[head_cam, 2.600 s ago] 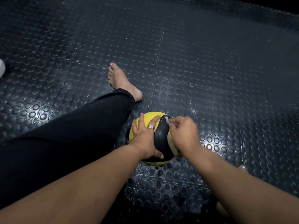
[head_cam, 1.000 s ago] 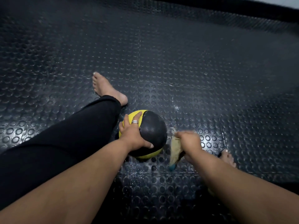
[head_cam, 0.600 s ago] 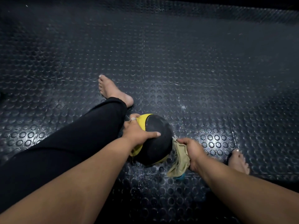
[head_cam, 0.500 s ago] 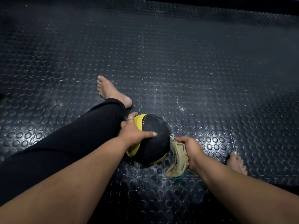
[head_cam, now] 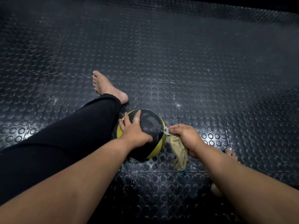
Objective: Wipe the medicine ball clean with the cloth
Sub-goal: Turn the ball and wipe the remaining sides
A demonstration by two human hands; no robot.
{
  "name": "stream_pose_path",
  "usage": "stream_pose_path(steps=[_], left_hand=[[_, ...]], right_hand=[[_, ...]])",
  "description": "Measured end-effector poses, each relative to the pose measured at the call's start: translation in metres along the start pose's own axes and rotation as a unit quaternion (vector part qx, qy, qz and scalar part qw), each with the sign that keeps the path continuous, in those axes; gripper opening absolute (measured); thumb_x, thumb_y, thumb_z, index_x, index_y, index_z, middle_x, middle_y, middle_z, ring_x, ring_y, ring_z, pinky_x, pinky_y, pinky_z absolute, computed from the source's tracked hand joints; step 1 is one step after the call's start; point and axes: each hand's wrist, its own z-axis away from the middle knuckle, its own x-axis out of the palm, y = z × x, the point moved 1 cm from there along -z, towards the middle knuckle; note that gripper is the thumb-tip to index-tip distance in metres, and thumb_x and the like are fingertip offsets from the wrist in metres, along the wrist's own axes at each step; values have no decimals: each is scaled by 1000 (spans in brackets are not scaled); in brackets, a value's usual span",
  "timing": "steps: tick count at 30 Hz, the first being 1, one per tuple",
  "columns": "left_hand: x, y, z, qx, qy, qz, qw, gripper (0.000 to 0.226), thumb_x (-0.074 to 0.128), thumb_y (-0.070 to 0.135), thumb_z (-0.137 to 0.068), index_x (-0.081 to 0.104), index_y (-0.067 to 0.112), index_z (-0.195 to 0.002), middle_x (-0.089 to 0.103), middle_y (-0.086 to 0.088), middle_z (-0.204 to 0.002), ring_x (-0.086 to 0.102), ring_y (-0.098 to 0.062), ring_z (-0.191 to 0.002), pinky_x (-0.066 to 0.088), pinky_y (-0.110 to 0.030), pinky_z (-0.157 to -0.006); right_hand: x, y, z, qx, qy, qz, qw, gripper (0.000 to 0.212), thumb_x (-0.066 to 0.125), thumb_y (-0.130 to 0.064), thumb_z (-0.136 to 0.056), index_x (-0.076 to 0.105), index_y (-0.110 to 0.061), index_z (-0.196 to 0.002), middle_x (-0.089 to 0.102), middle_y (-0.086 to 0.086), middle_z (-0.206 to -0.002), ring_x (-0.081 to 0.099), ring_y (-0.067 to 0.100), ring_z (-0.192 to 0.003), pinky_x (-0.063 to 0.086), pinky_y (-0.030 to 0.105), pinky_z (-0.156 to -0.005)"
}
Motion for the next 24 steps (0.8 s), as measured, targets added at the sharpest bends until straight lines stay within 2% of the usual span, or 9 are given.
stream_pose_path(steps=[3, 5, 8, 11, 14, 16, 19, 22, 24], left_hand=[[2, -4, 2, -12, -13, -53, 998, 138, 92, 38, -60, -11, 45, -151, -27, -6, -158, -19, -37, -146, 7, -48, -119], [-3, -1, -2, -13, -30, -85, 996, 143, 93, 36, -57, -15, 46, -150, -28, -8, -157, -19, -38, -146, 9, -52, -118], [-9, -2, -8, -7, -46, -109, 993, 145, 95, 33, -54, -14, 47, -149, -29, -9, -157, -19, -37, -146, 12, -54, -119], [-12, -6, -12, -4, -48, -106, 993, 145, 95, 33, -53, -12, 49, -149, -29, -7, -157, -19, -36, -146, 13, -55, -119], [-10, -5, -13, 0, -38, -101, 994, 143, 95, 34, -53, -9, 48, -150, -28, -6, -157, -17, -37, -146, 14, -54, -119], [-7, -4, -12, 5, -33, -107, 994, 141, 95, 35, -54, -8, 48, -150, -28, -7, -157, -17, -37, -146, 14, -54, -119], [-1, -4, -9, 11, -34, -111, 993, 139, 94, 35, -56, -9, 47, -150, -30, -7, -156, -20, -38, -145, 11, -53, -118], [0, -1, -10, 7, -37, -105, 994, 137, 93, 34, -58, -7, 49, -150, -32, -6, -156, -22, -37, -145, 11, -55, -117], [-3, 0, -12, 3, -38, -101, 994, 137, 94, 35, -57, -6, 50, -149, -31, -5, -156, -21, -37, -145, 11, -54, -118]], right_hand=[[1, 0, -11, -20, 45, 28, 998, 14, 67, -13, -82, 54, -16, -78, 59, 4, -76, 56, 20, -71, 44, 34, -69], [10, -2, -15, -50, 72, 39, 995, 19, 68, -17, -82, 50, -17, -75, 55, 2, -72, 52, 18, -68, 40, 31, -67], [28, -6, -19, -90, 92, 64, 990, 16, 68, -19, -84, 55, -19, -75, 59, -1, -72, 55, 16, -70, 43, 28, -67], [43, -6, -16, -128, 133, 140, 973, 3, 64, -22, -88, 63, -21, -90, 65, -2, -90, 61, 14, -87, 49, 27, -78], [60, 6, -1, -165, 155, 198, 954, 31, 57, -25, -92, 58, -15, -121, 54, -1, -119, 51, 15, -111, 41, 29, -99], [68, 14, 10, -171, 154, 228, 946, 37, 52, -21, -94, 49, -15, -131, 42, -3, -127, 40, 15, -120, 31, 24, -104], [60, 10, -7, -143, 159, 195, 957, 27, 45, -12, -97, 53, -10, -123, 44, 5, -125, 45, 19, -115, 31, 19, -95], [48, -4, -40, -101, 153, 192, 964, 22, 46, -13, -97, 57, -7, -115, 53, 14, -121, 51, 20, -100, 36, 22, -86], [49, -7, -43, -105, 150, 216, 959, 20, 46, -14, -96, 57, -7, -112, 56, 14, -117, 54, 22, -98, 38, 23, -84]])
